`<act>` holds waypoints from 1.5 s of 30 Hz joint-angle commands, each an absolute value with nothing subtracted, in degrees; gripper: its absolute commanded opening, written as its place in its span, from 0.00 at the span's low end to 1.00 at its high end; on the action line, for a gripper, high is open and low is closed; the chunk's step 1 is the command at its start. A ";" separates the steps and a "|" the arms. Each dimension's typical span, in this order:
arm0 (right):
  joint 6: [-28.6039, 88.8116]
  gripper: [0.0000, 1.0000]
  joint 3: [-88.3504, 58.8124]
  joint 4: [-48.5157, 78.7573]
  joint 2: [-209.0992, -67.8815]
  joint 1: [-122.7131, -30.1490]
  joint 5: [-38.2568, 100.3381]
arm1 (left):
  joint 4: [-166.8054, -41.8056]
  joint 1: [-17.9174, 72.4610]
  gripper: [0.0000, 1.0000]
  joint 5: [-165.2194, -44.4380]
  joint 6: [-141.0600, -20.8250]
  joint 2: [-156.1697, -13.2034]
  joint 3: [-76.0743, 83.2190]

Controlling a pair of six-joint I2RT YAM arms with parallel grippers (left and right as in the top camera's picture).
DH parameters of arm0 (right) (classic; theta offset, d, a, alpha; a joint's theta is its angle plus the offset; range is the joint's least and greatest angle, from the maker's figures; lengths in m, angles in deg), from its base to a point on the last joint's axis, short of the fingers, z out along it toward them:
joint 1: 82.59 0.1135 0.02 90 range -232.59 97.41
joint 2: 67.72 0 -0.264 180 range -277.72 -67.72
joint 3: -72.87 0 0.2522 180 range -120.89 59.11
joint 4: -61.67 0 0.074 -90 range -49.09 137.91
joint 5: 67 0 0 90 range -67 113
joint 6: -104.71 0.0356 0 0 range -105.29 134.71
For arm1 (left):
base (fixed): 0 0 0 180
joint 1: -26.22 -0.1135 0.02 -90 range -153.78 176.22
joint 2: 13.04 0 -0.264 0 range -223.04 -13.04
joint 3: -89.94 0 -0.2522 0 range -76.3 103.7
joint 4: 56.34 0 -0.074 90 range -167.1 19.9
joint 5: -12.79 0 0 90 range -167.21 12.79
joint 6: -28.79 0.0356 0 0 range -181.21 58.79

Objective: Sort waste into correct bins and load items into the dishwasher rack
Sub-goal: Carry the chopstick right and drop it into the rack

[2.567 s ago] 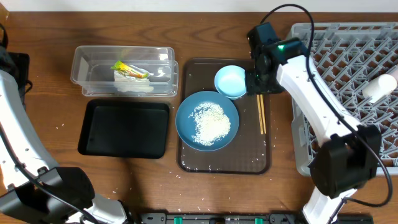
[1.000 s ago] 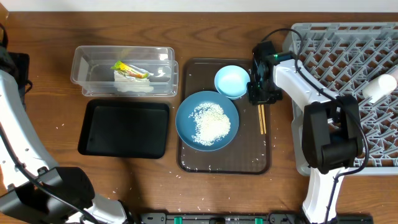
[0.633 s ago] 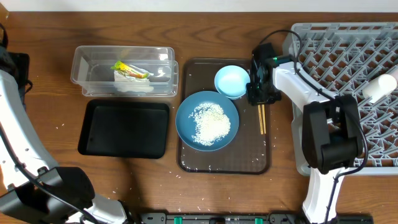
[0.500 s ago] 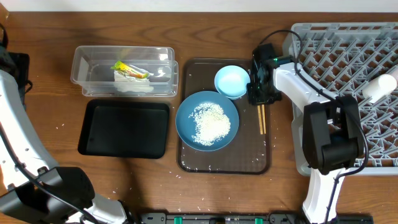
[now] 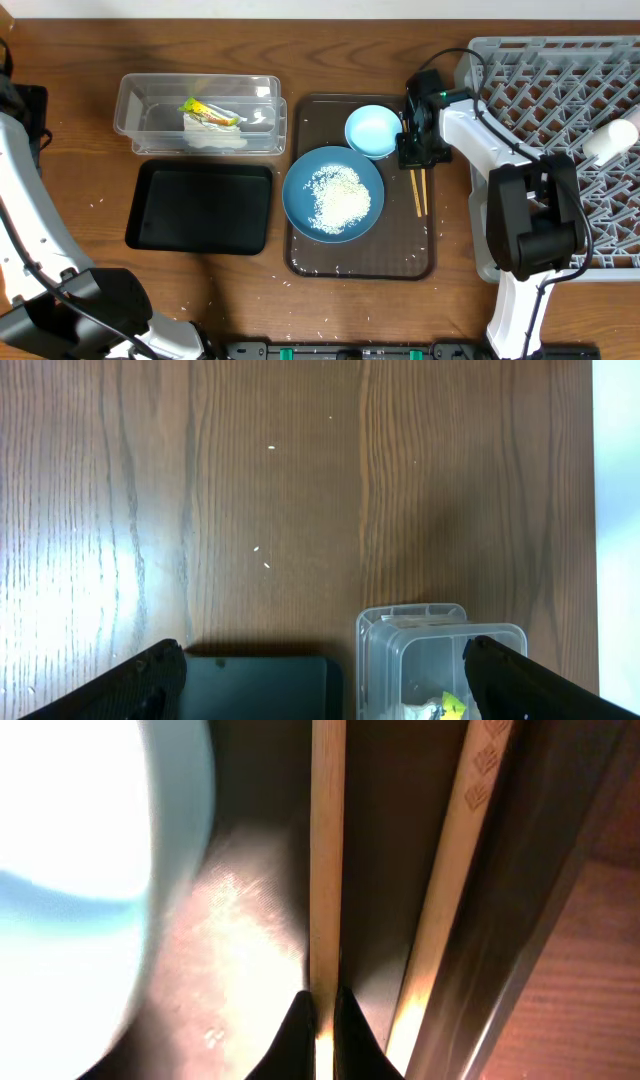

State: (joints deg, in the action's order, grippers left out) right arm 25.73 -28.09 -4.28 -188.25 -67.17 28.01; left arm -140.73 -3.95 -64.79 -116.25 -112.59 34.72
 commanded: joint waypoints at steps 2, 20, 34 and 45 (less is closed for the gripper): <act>23.11 0.01 -33.82 -5.94 -181.14 -69.78 29.46 | -141.04 -4.08 0.92 -63.65 -115.47 -112.96 34.65; 11.98 0.01 -36.29 -4.06 -172.84 -87.06 28.71 | -141.04 -4.08 0.92 -63.65 -115.47 -112.96 34.65; 11.85 0.06 -35.46 -2.88 -176.75 -87.46 24.76 | -141.04 -4.08 0.92 -63.65 -115.47 -112.96 34.65; 12.73 0.40 -35.28 -5.06 -176.66 -87.39 25.81 | -141.04 -4.08 0.92 -63.65 -115.47 -112.96 34.65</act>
